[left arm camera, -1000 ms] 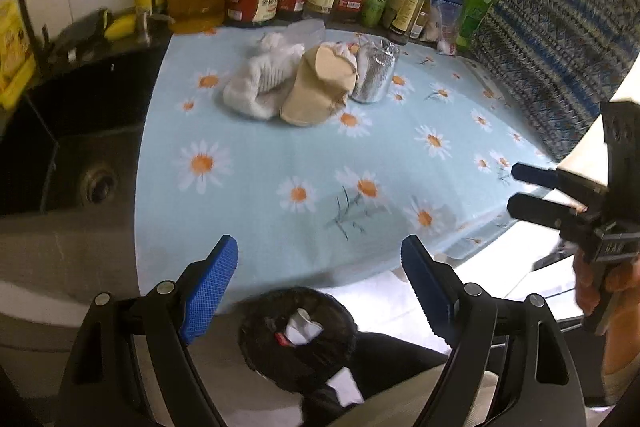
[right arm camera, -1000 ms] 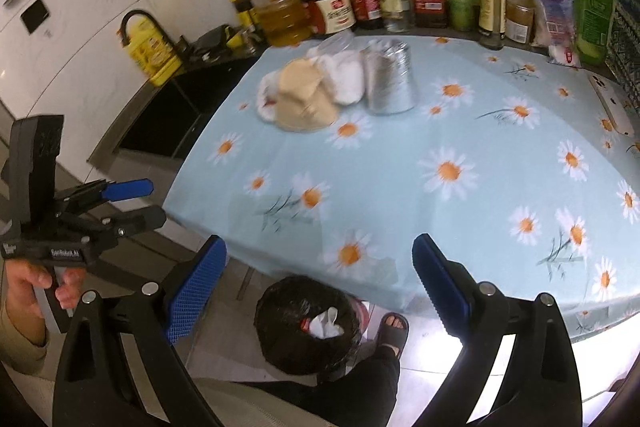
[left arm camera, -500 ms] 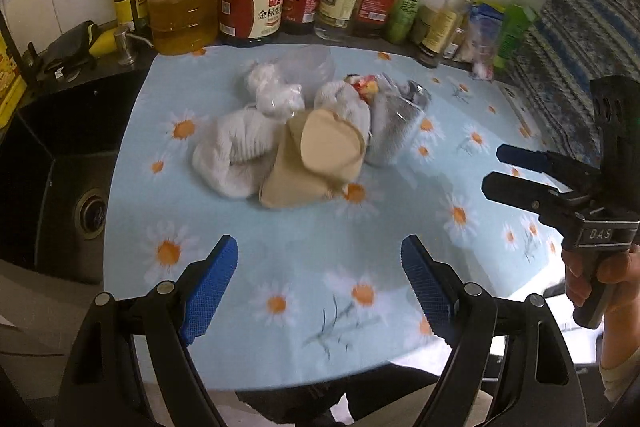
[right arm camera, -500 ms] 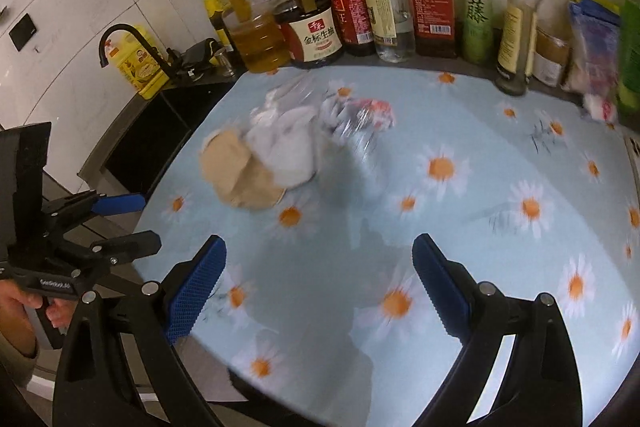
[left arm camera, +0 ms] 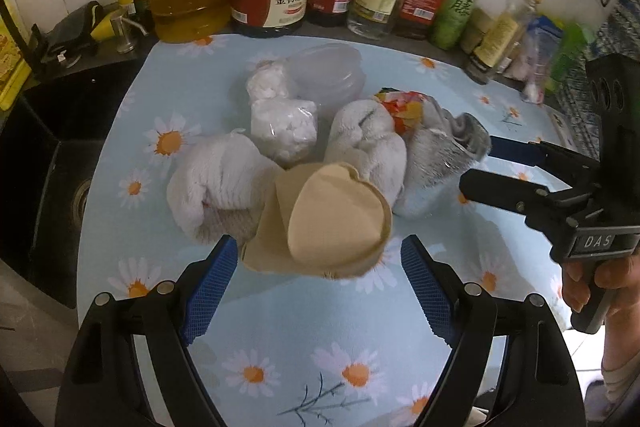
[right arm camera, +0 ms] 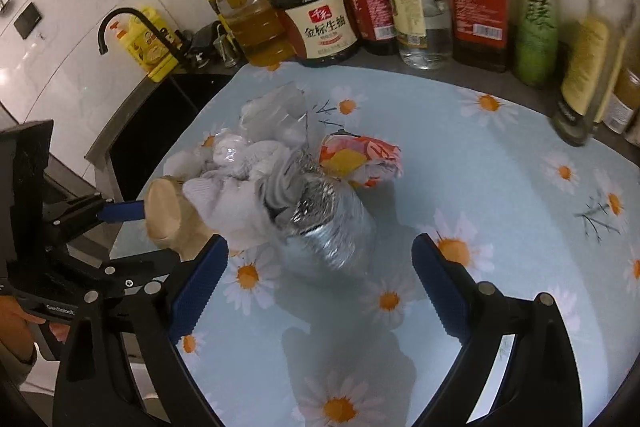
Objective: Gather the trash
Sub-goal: 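Grasp the tan paper cup with the left tool while the right grasps the foil item, then carry the tan cup and foil item down over the trash bin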
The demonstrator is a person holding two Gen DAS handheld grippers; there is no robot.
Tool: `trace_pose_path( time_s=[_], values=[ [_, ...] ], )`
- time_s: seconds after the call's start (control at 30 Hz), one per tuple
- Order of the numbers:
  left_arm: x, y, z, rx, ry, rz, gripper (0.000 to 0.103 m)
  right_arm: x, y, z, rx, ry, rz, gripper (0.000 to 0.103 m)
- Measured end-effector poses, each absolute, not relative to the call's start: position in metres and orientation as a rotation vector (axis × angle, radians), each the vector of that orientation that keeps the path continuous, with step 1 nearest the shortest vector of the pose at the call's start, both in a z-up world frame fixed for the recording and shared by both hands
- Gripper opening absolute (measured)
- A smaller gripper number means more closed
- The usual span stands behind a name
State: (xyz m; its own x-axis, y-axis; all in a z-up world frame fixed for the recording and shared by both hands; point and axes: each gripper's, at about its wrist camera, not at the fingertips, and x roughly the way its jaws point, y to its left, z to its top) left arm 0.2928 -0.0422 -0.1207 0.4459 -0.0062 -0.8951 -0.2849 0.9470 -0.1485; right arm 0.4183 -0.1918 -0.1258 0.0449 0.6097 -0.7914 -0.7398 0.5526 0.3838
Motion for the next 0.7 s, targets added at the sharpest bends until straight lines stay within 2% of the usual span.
trace_pose_path(
  time_s=[0.07,0.17,0.2,0.33,0.7],
  values=[
    [0.297,-0.042,-0.123,-0.296,1.106,0.192,0.08,0.422,-0.188,-0.13,-0.146,1.135,1.061,0.082],
    [0.301,-0.042,-0.125,-0.292,1.109,0.208,0.08,0.426,-0.184,-0.133,-0.149,1.136,1.088,0.08],
    [0.303,-0.043,-0.126,-0.291,1.11,0.211,0.077,0.427,-0.183,-0.134,-0.15,1.137,1.094,0.08],
    [0.309,-0.043,-0.128,-0.281,1.114,0.224,0.067,0.43,-0.177,-0.138,-0.156,1.146,1.135,0.062],
    [0.303,-0.048,-0.125,-0.281,1.101,0.239,0.06,0.427,-0.179,-0.131,-0.164,1.106,1.192,0.054]
  ],
)
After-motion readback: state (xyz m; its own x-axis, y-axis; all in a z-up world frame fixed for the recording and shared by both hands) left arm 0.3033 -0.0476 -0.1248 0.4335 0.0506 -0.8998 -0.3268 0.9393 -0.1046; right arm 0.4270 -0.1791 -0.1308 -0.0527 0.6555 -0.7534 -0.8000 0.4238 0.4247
